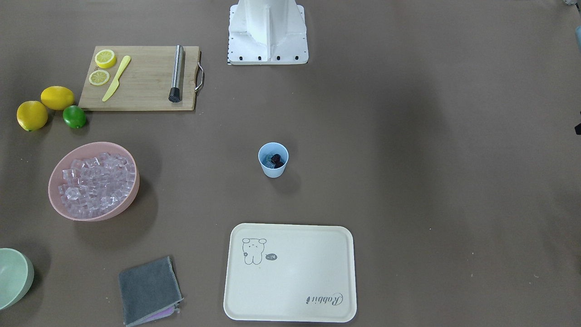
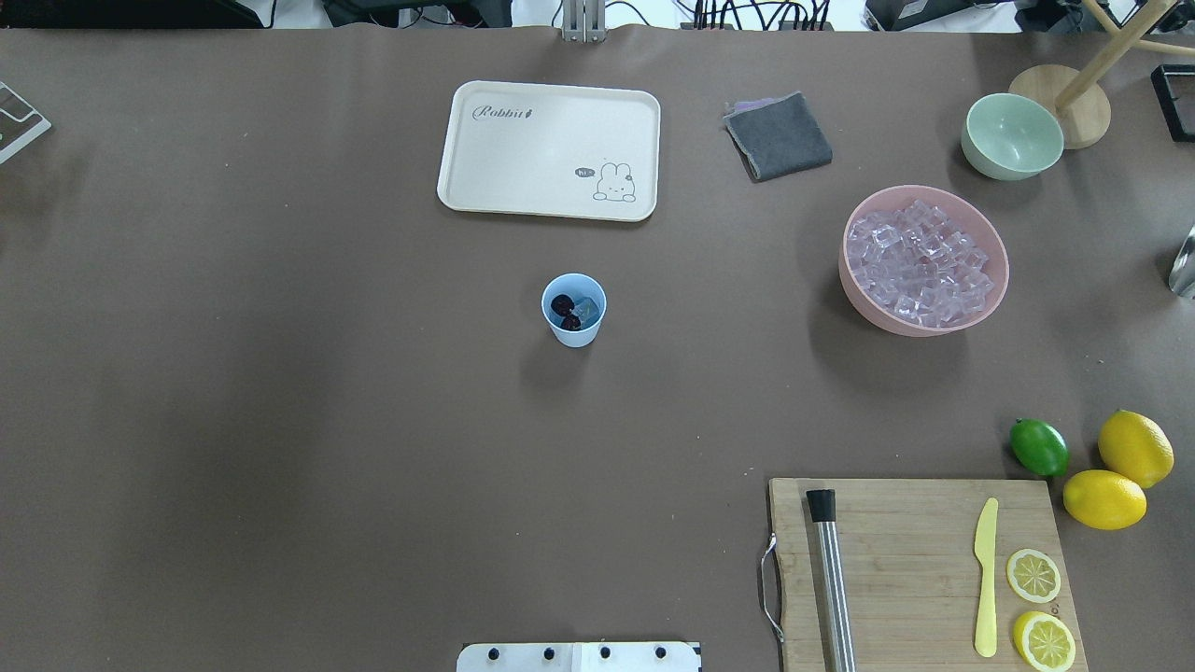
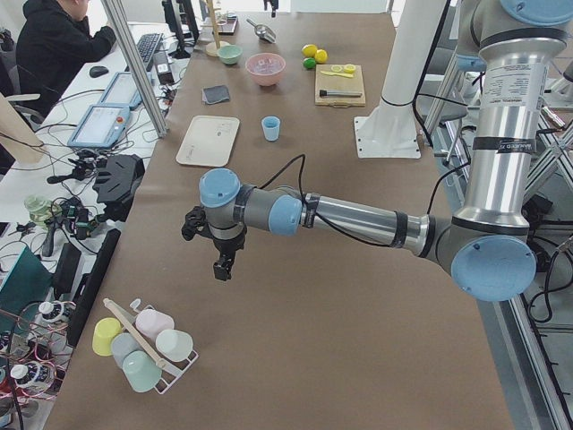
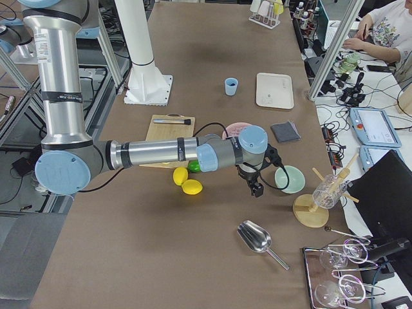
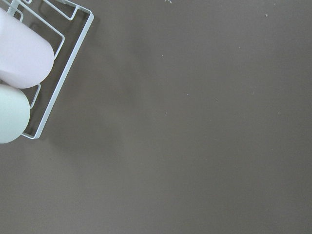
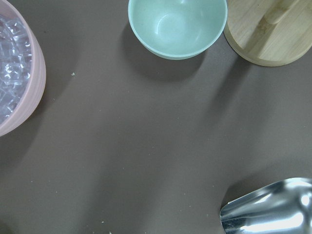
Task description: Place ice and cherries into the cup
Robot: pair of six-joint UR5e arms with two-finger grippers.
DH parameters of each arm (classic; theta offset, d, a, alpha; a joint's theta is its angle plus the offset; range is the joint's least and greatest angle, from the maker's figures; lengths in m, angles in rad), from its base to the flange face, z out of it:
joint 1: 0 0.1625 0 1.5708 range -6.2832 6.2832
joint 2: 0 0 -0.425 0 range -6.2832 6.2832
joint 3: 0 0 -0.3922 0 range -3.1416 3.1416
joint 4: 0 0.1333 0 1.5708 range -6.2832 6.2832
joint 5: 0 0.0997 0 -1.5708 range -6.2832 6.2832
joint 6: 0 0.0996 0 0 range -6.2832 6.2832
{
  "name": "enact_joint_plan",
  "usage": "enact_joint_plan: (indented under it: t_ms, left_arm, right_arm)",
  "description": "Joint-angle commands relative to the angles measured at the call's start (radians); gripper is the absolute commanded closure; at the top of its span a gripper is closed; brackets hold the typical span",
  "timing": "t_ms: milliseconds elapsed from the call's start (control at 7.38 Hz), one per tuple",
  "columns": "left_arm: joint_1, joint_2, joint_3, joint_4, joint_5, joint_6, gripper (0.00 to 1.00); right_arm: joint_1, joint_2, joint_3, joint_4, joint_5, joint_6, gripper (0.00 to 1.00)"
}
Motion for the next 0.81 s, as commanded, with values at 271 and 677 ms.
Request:
enact_joint_plan:
  t_ms: [271,677]
  left_arm:
    - [-0.027,0.071,-0.068,-0.034,0.003,0.004,0.02]
    - [-0.029,0.103,-0.071,-0.044,0.000,0.003,0.02]
  right_arm:
    - [0.000,-0.028,-0.005,0.020,-0.007,0.000,0.01]
    - [-0.002,-0.016,-0.006,0.020,-0.019,0.009,0.01]
